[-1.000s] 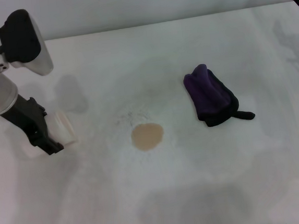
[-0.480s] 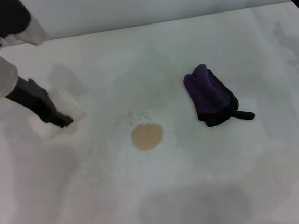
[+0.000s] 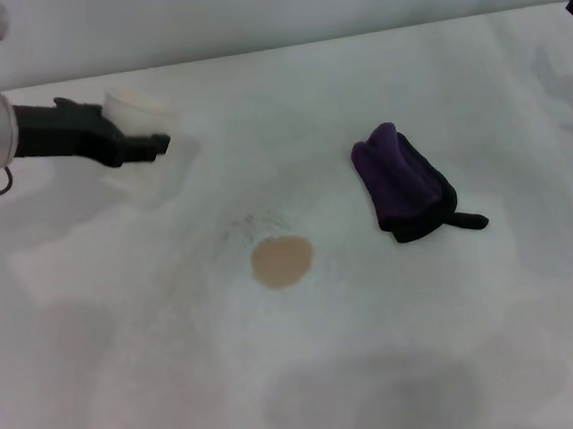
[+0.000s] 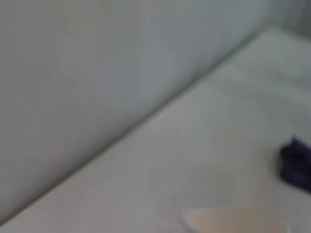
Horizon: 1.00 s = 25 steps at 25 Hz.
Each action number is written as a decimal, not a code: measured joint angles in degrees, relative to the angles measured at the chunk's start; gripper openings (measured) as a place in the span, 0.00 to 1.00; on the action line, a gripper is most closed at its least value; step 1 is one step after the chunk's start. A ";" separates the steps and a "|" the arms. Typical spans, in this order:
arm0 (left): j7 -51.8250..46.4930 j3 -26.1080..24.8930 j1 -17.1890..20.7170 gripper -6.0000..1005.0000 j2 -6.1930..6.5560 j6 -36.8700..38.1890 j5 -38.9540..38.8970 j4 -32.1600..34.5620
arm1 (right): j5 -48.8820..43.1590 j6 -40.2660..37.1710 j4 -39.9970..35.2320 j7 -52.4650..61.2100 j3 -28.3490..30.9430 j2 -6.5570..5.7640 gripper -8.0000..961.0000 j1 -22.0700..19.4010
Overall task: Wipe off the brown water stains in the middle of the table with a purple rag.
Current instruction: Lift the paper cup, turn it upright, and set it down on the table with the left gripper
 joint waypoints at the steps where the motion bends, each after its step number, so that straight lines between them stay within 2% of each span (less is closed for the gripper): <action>1: 0.77 0.00 0.77 0.61 -0.03 0.06 -2.00 0.18 | 0.00 0.01 -0.01 0.00 -0.05 -0.01 0.89 -0.13; 2: 3.72 -0.01 3.96 0.61 -0.08 0.16 -7.93 1.63 | 0.00 0.02 -0.01 0.00 -0.23 -0.01 0.89 -0.22; 3: 3.72 -0.01 3.96 0.61 -0.08 0.16 -7.93 1.63 | 0.00 0.02 -0.01 0.03 -0.48 -0.01 0.89 -0.32; 4: 5.85 -0.01 5.67 0.61 -0.06 0.46 -10.88 2.92 | 0.00 0.03 -0.01 0.18 -0.90 -0.01 0.89 -0.34; 9: 21.73 -0.07 16.23 0.61 0.11 1.48 -29.51 11.14 | -0.01 0.13 -0.01 1.38 -3.43 -0.01 0.89 -0.61; 11: 23.66 -0.10 17.62 0.60 0.13 1.45 -31.43 12.44 | 0.00 0.13 0.00 1.41 -3.70 0.00 0.89 -0.62; 12: 27.05 -0.09 19.61 0.60 0.11 1.39 -34.85 14.66 | 0.01 0.13 0.00 1.41 -3.69 -0.01 0.89 -0.63; 13: 27.05 -0.09 19.61 0.60 0.11 1.39 -34.85 14.66 | 0.01 0.13 0.00 1.41 -3.70 -0.01 0.89 -0.61; 14: 35.53 -0.13 24.45 0.60 -0.15 0.82 -41.67 19.79 | 0.00 0.13 0.00 1.41 -3.72 0.00 0.89 -0.58; 15: 39.35 -0.19 26.44 0.70 -0.23 0.74 -45.09 22.62 | 0.01 0.13 0.00 1.41 -3.72 -0.01 0.89 -0.52; 18: 49.45 -0.25 30.75 0.71 -0.37 0.34 -53.82 29.64 | 0.01 0.13 0.00 1.41 -3.72 -0.05 0.89 -0.24; 21: 59.27 -0.27 33.19 0.72 -0.58 -1.98 -59.79 35.53 | 0.01 0.13 -0.09 1.40 -3.77 -0.06 0.89 0.03; 22: 59.27 -0.27 33.19 0.72 -0.58 -1.98 -59.79 35.53 | 0.01 0.13 -0.14 1.40 -3.83 -0.07 0.89 0.12; 23: 64.30 -0.26 34.30 0.73 -0.78 -4.72 -62.97 38.99 | 0.01 0.12 -0.14 1.41 -4.04 -0.07 0.89 0.19; 25: 67.00 -0.26 34.86 0.73 -0.87 -7.67 -64.61 41.30 | 0.00 0.12 -0.16 1.40 -4.59 -0.01 0.89 0.26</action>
